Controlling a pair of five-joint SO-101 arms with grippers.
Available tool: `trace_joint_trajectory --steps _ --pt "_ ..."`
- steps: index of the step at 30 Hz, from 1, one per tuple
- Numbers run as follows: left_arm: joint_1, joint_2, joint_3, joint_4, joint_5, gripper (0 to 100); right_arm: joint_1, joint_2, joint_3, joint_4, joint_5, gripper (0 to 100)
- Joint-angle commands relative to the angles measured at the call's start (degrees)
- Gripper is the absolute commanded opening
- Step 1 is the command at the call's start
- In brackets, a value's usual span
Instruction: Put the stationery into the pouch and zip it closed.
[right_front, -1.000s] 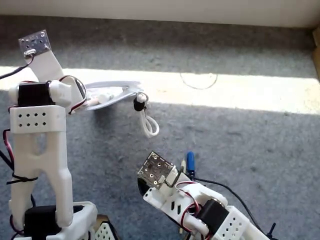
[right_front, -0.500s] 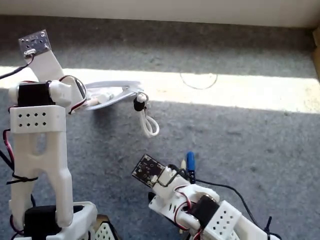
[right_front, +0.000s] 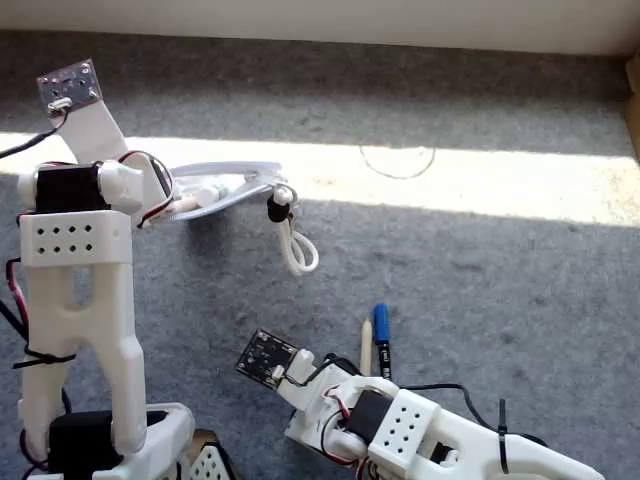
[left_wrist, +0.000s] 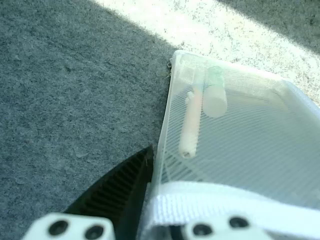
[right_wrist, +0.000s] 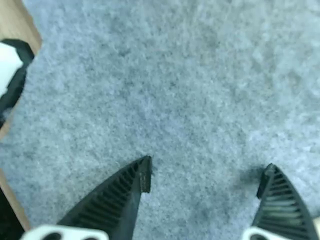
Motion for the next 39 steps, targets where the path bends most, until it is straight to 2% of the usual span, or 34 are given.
trace_joint_trajectory --steps 1,12,19,26,29,32,39 --pt "-1.1 1.0 0.4 -0.8 -0.5 4 -0.6 1.5 -0.8 -1.0 -0.4 32.3" --pt "-1.1 1.0 0.4 -0.8 -0.5 4 -1.1 1.4 -1.8 1.5 -0.3 32.3" --pt "-1.1 1.0 0.3 -0.8 -0.5 4 -1.6 1.4 -13.7 18.3 -0.3 32.3" --pt "-1.1 1.0 0.3 -0.8 -0.5 4 -13.7 1.9 -13.1 17.5 -0.3 32.3" --pt "-1.2 1.0 0.3 -0.8 -0.5 4 -15.7 1.9 -12.7 16.0 -0.4 32.2" --pt "-1.2 1.0 0.3 -0.8 -0.5 4 -12.0 1.5 -12.8 16.1 -0.4 32.2" --pt "-1.2 1.0 0.3 -0.8 -0.5 4 4.1 1.4 -13.4 18.4 -0.2 32.2"
